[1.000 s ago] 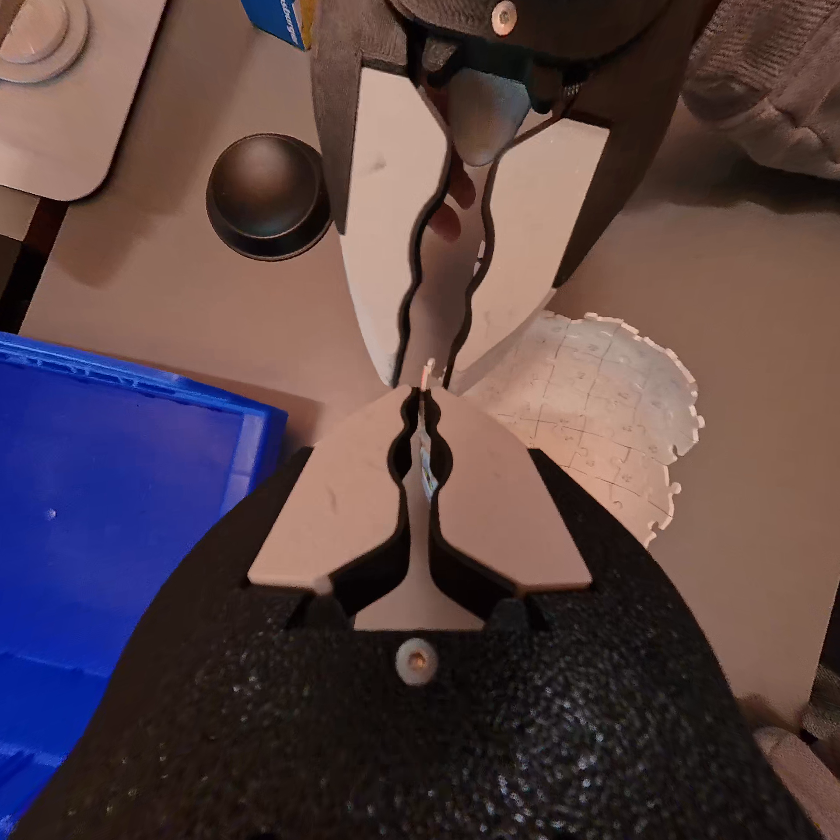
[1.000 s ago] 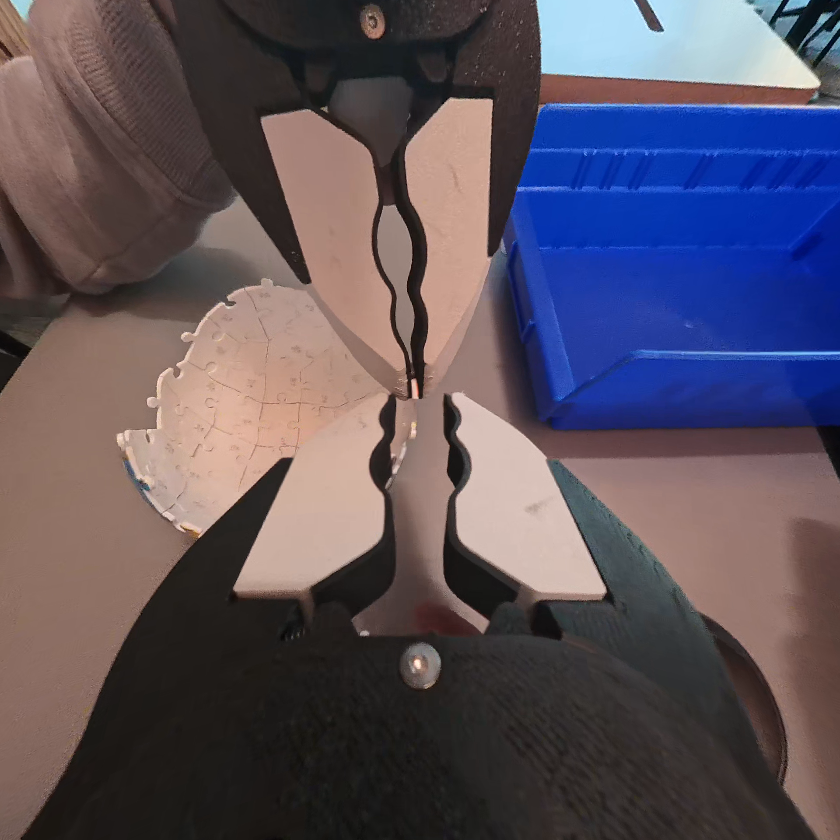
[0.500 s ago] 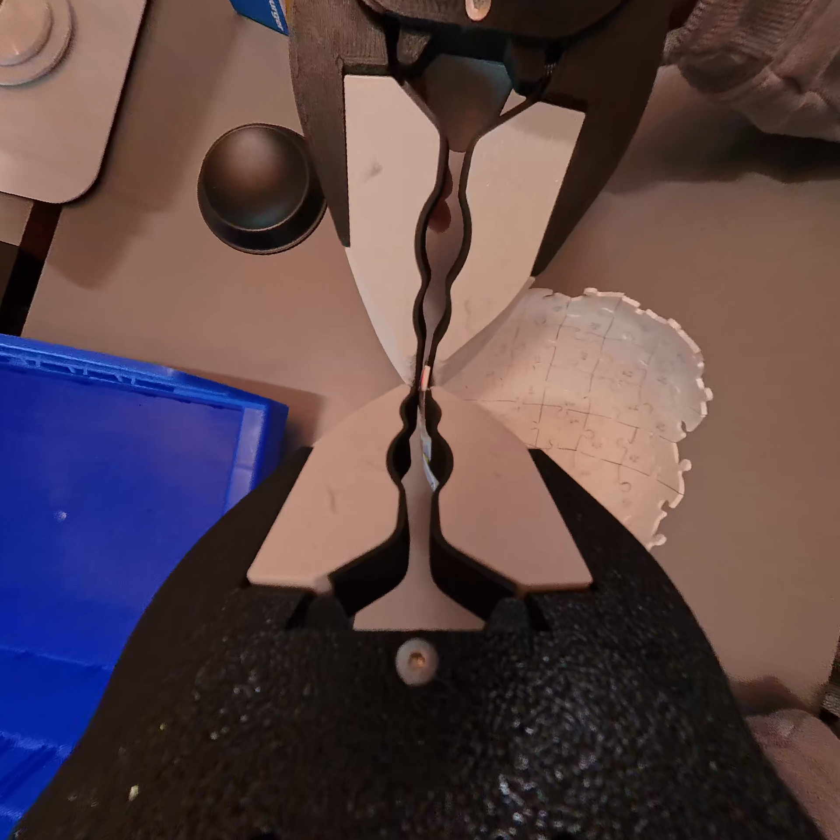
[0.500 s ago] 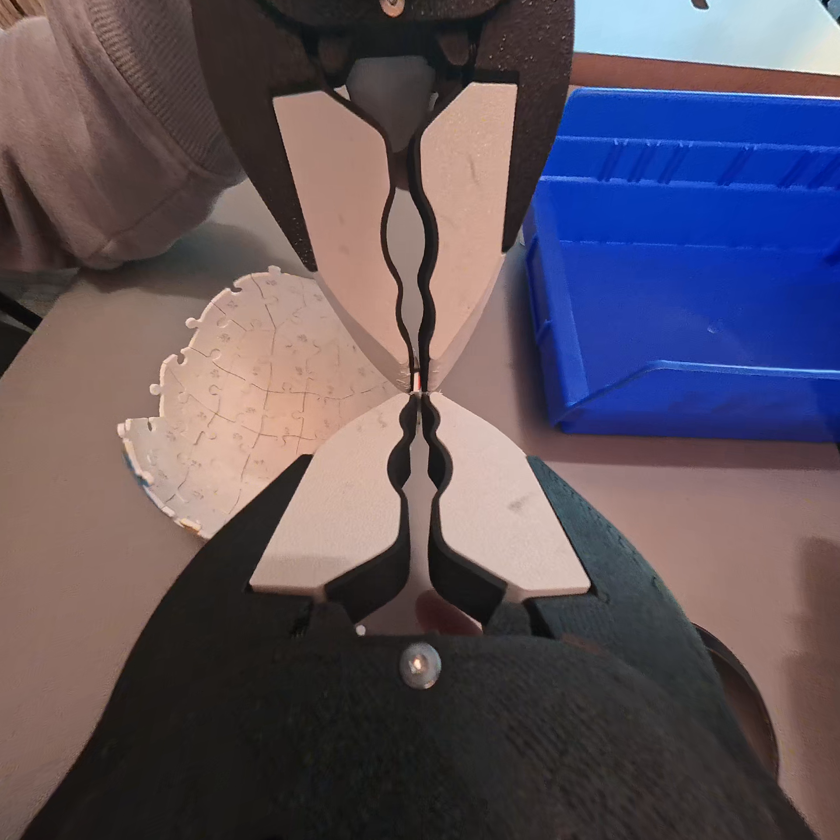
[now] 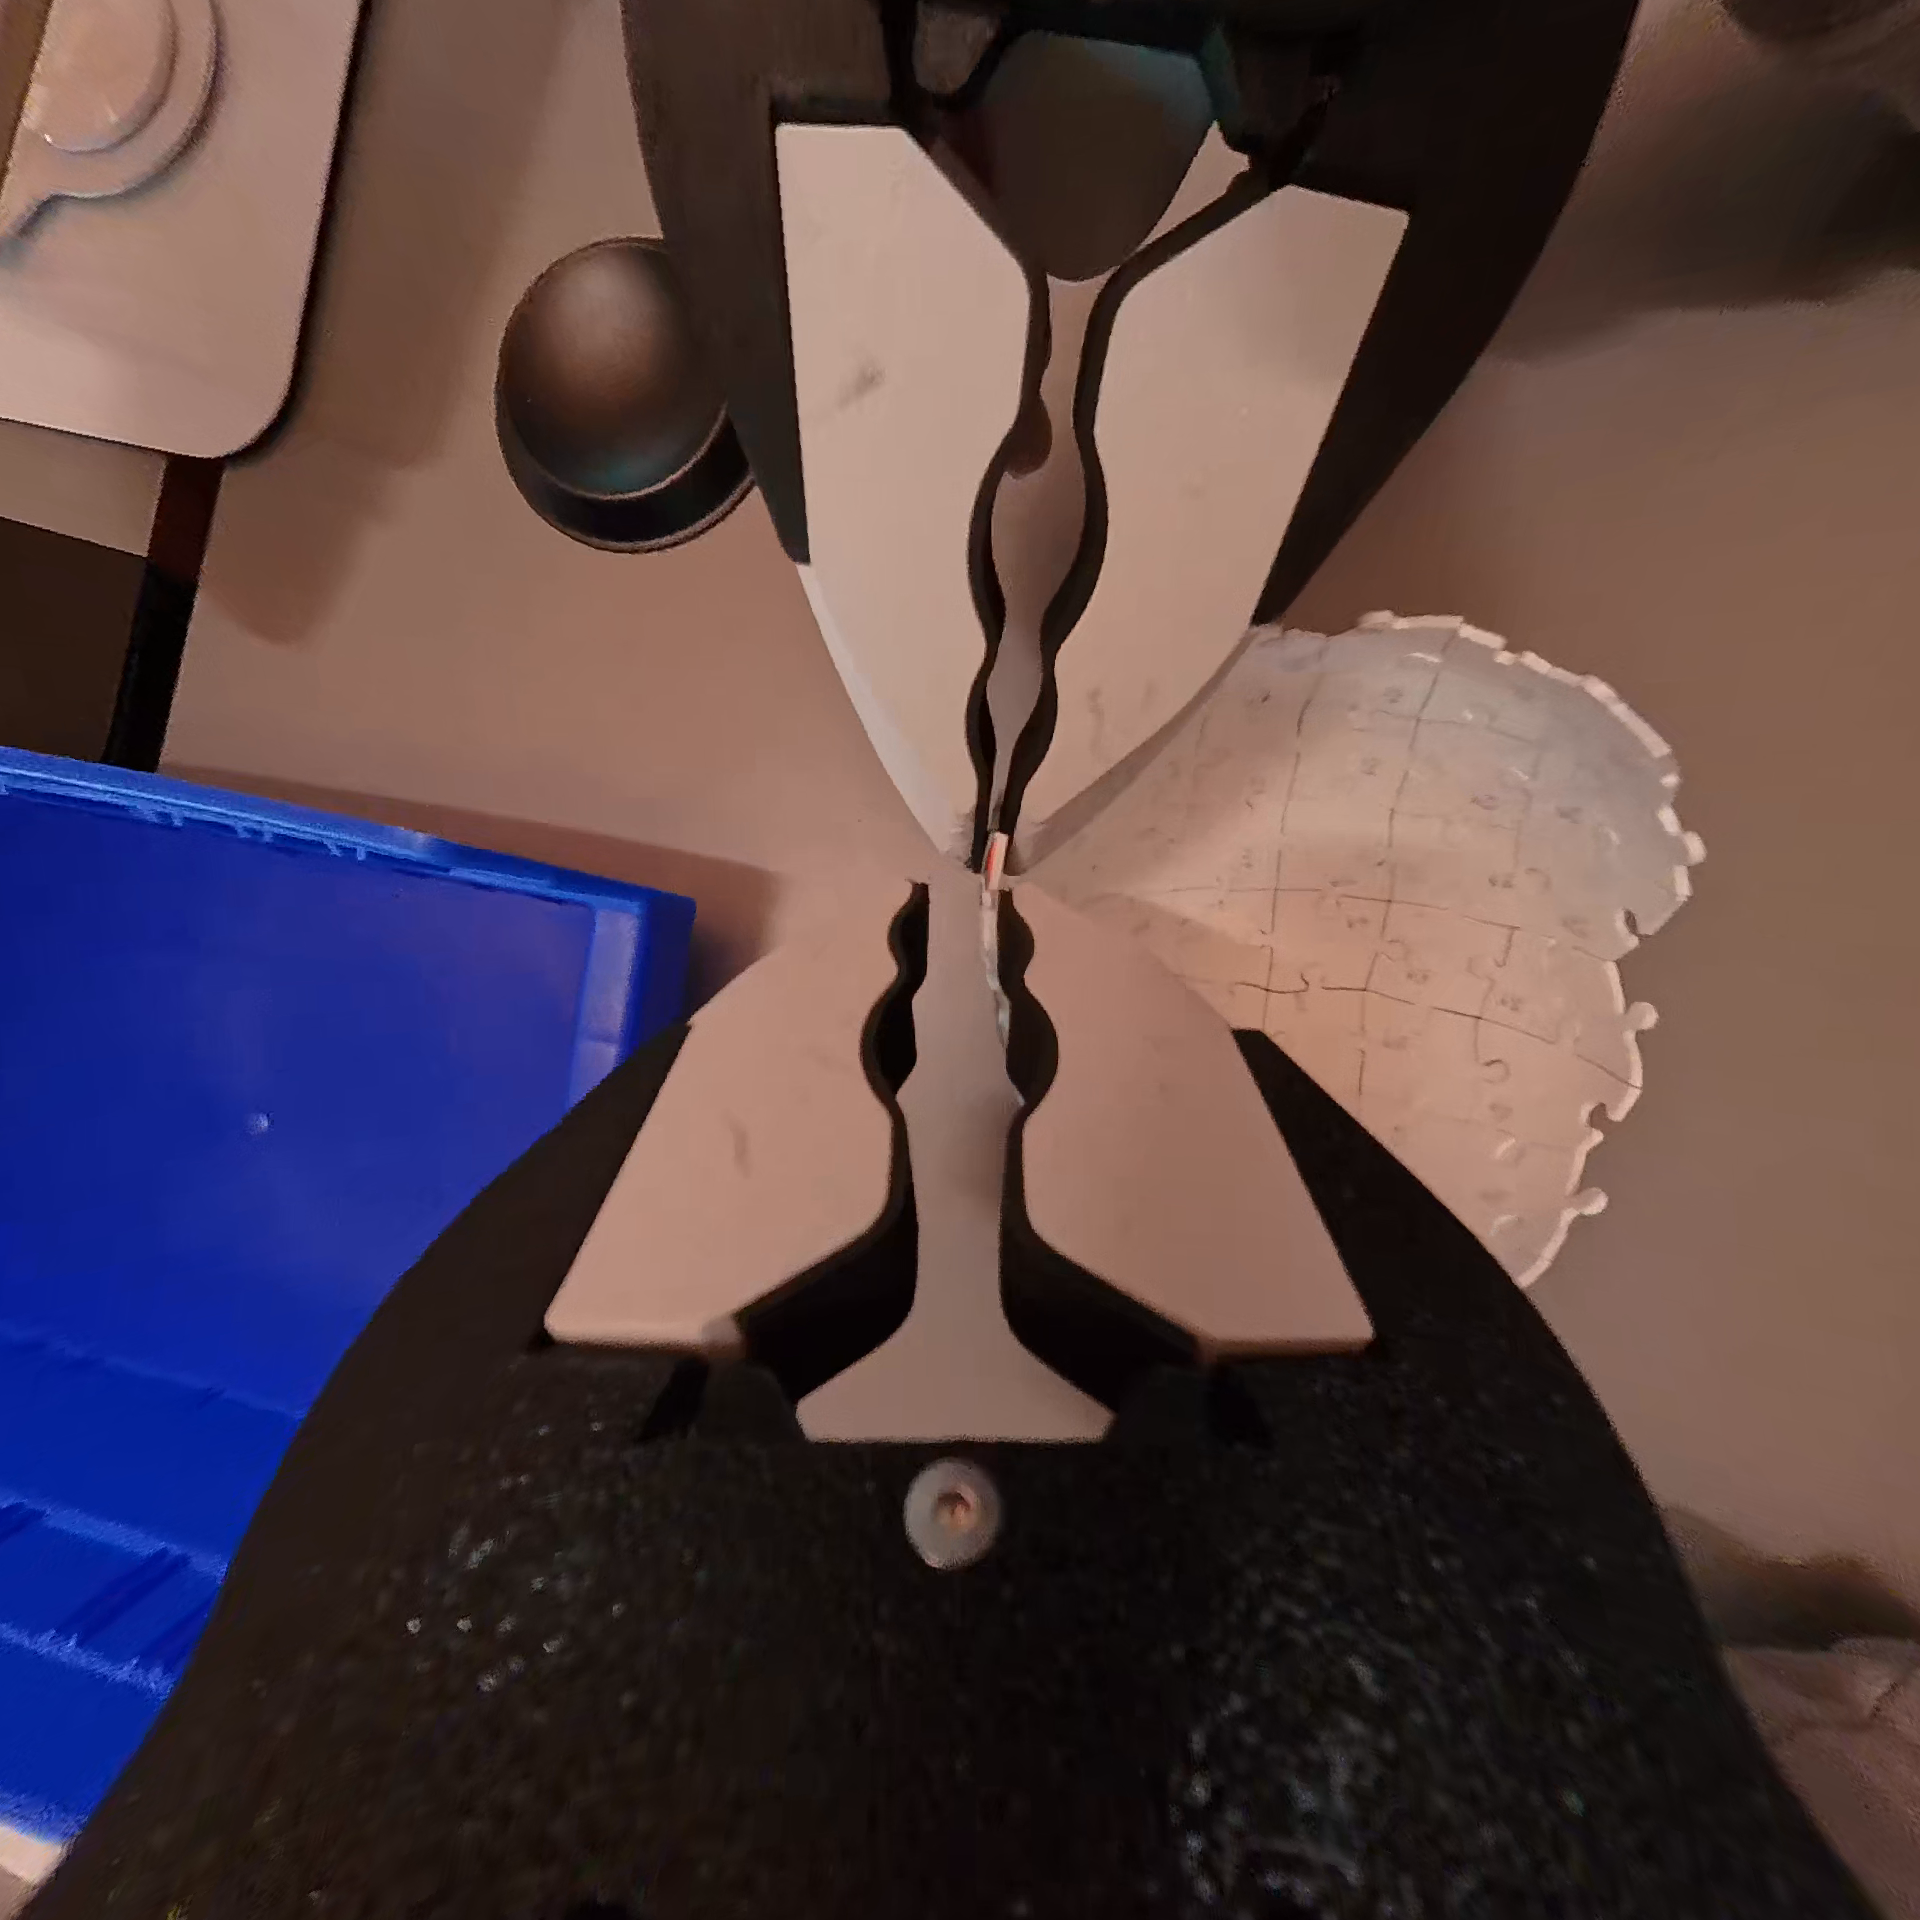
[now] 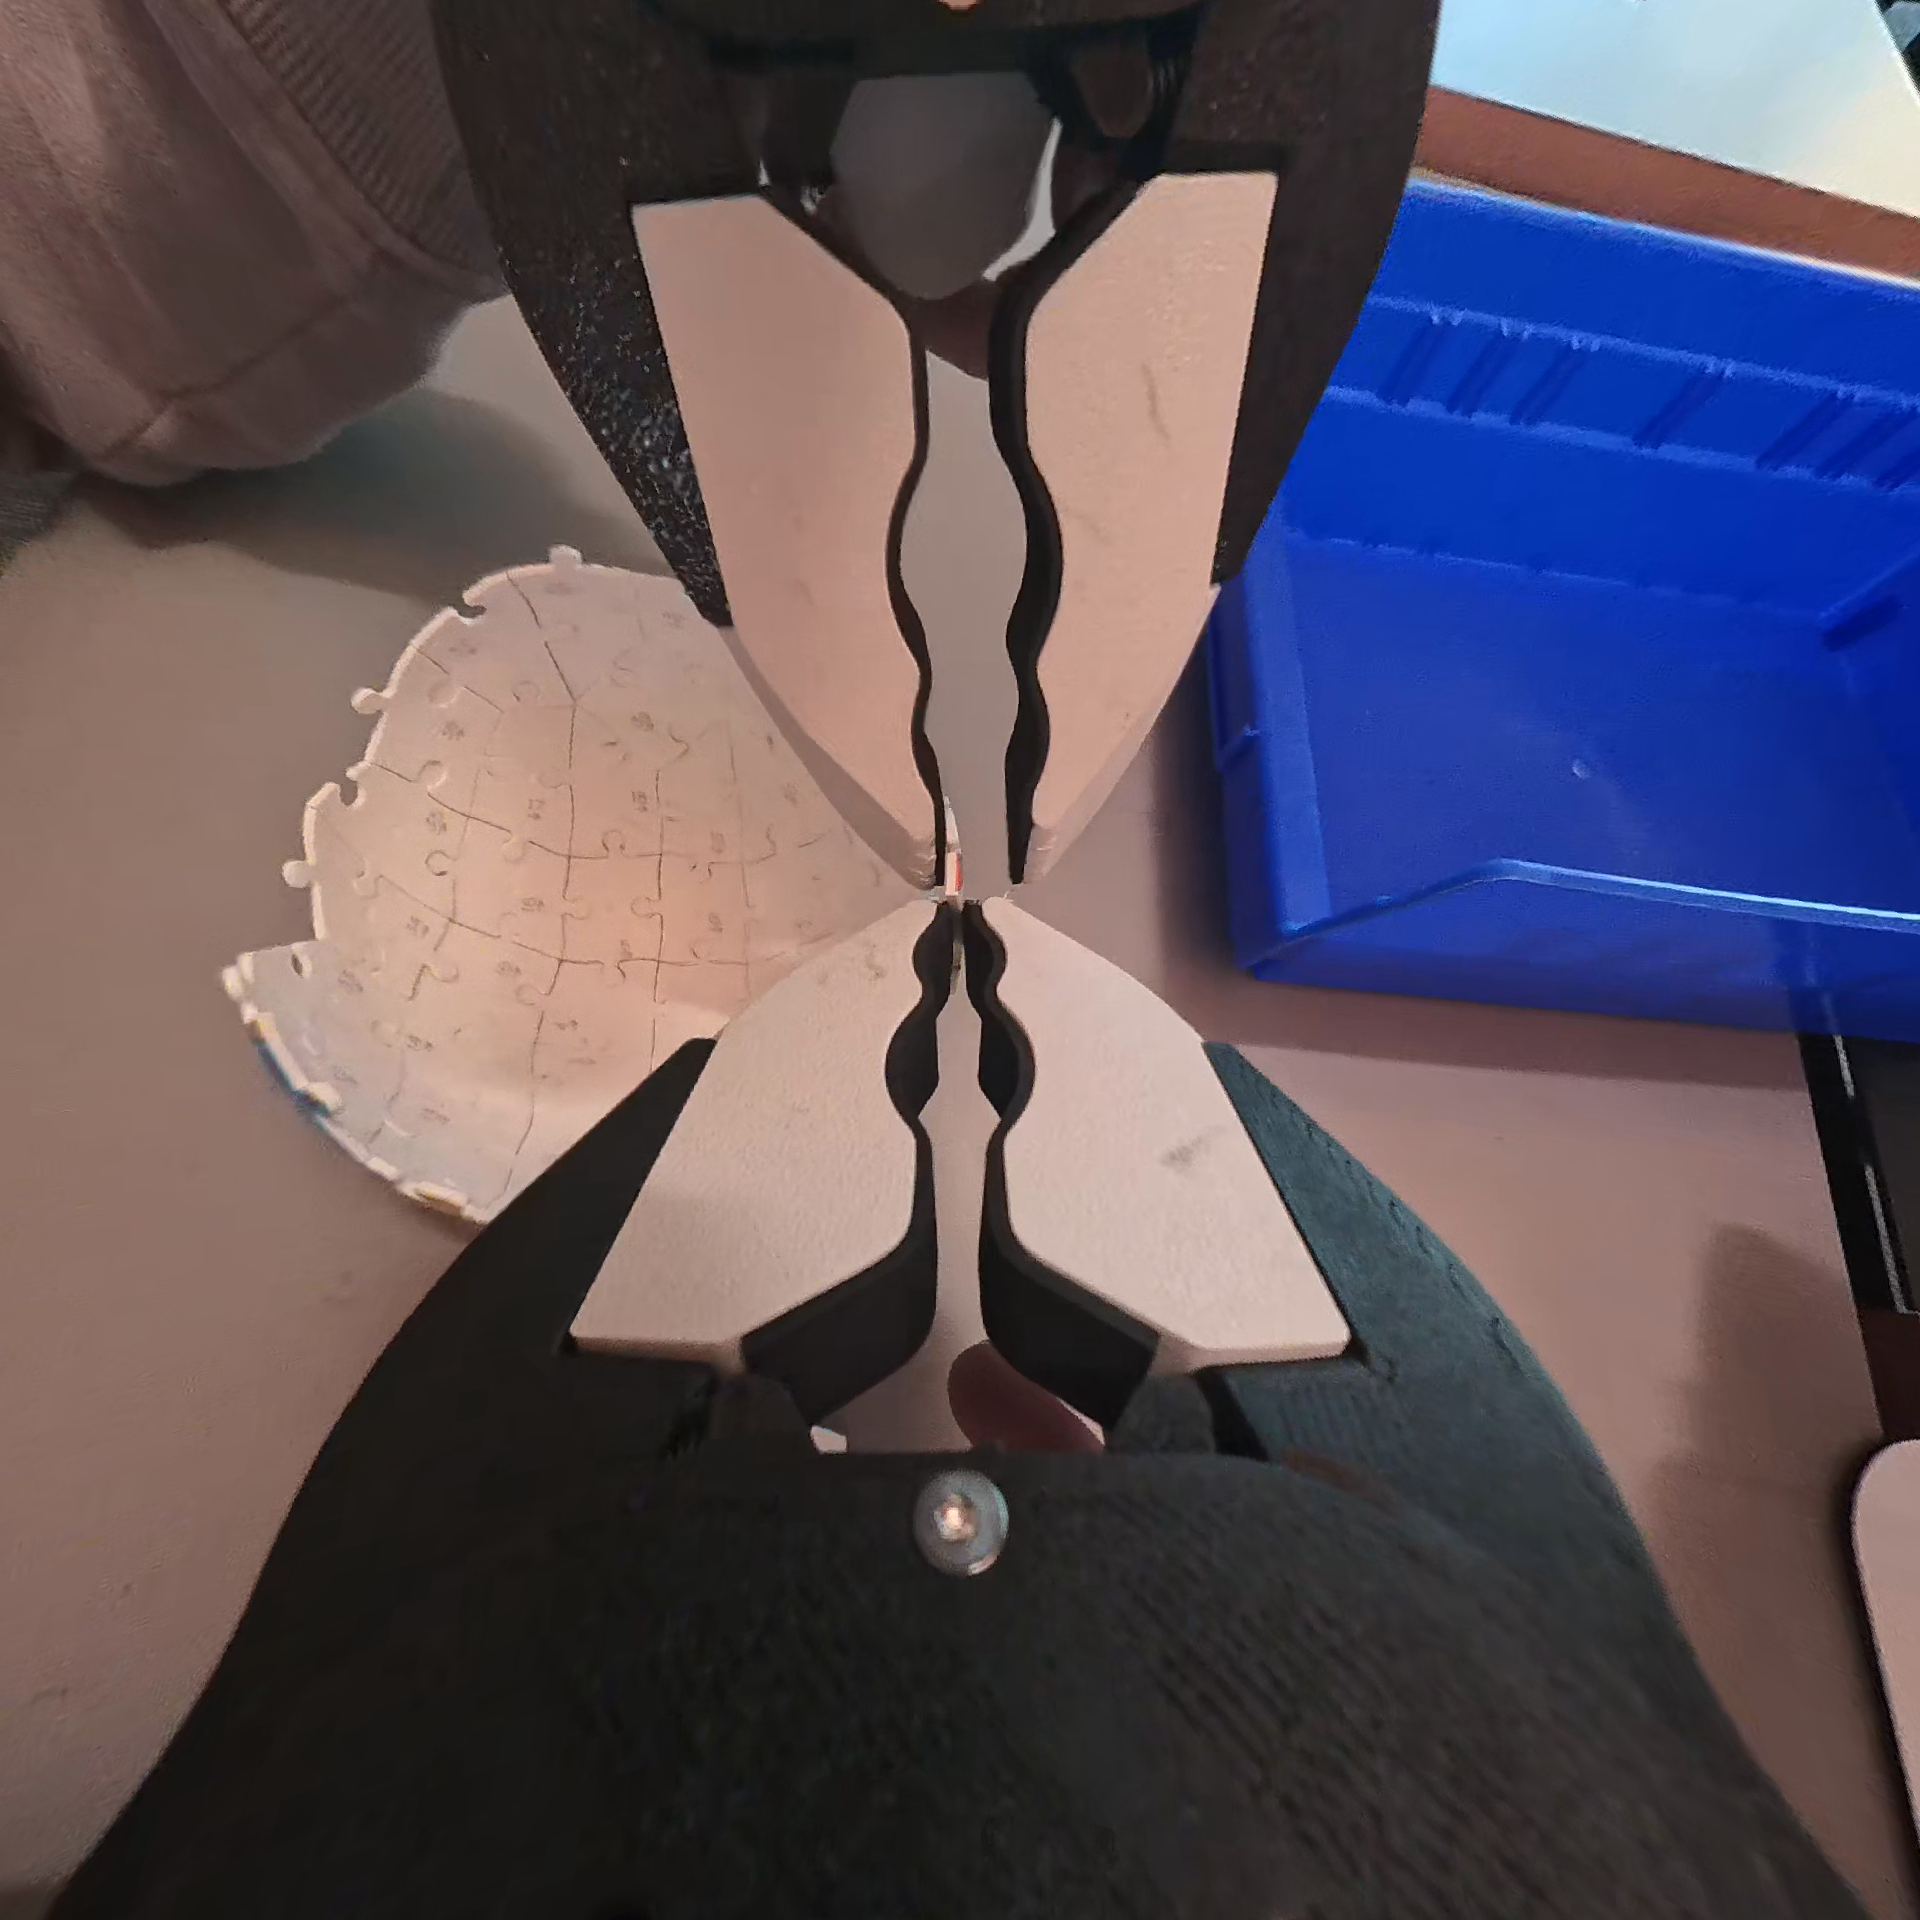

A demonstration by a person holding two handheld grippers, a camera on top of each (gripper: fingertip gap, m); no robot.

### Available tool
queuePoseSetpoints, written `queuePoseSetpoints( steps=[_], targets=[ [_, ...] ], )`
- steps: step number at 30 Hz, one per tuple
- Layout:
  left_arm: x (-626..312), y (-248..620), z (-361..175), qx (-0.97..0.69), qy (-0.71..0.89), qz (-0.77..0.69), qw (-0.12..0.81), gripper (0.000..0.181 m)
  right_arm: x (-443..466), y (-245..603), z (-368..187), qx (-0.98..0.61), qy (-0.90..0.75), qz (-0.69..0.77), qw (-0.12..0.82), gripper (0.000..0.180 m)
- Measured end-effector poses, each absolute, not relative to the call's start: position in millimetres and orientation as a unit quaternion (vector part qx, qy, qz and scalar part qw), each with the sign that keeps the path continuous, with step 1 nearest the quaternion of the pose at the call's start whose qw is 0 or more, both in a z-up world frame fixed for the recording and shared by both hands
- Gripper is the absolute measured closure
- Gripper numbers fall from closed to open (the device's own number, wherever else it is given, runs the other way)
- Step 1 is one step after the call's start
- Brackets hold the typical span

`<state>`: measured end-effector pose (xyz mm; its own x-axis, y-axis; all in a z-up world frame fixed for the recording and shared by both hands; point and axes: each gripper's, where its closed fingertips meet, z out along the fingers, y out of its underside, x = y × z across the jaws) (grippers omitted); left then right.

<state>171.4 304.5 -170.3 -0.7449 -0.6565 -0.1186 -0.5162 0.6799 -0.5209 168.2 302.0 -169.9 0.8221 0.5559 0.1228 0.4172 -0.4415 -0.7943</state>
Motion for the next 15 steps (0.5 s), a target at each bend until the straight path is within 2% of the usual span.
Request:
queuePoseSetpoints(
  steps=[1,5,8,15],
  targets=[
    [172.1,304.4,-167.8,-0.327,0.902,-0.238,0.154,0.169,168.2,302.3,-168.2,-0.843,-0.287,0.078,0.448,0.178],
    [172.0,302.8,-164.2,-0.337,0.895,-0.252,0.148,0.168,167.2,303.0,-165.6,-0.838,-0.29,0.078,0.455,0.178],
    [169.3,301.2,-164.8,-0.333,0.897,-0.256,0.135,0.178,167.4,304.5,-165.6,-0.837,-0.289,0.076,0.458,0.178],
    [171.2,301.4,-158.4,-0.341,0.887,-0.282,0.129,0.179,168.9,304.0,-158.4,-0.826,-0.289,0.068,0.478,0.177]
  ],
)
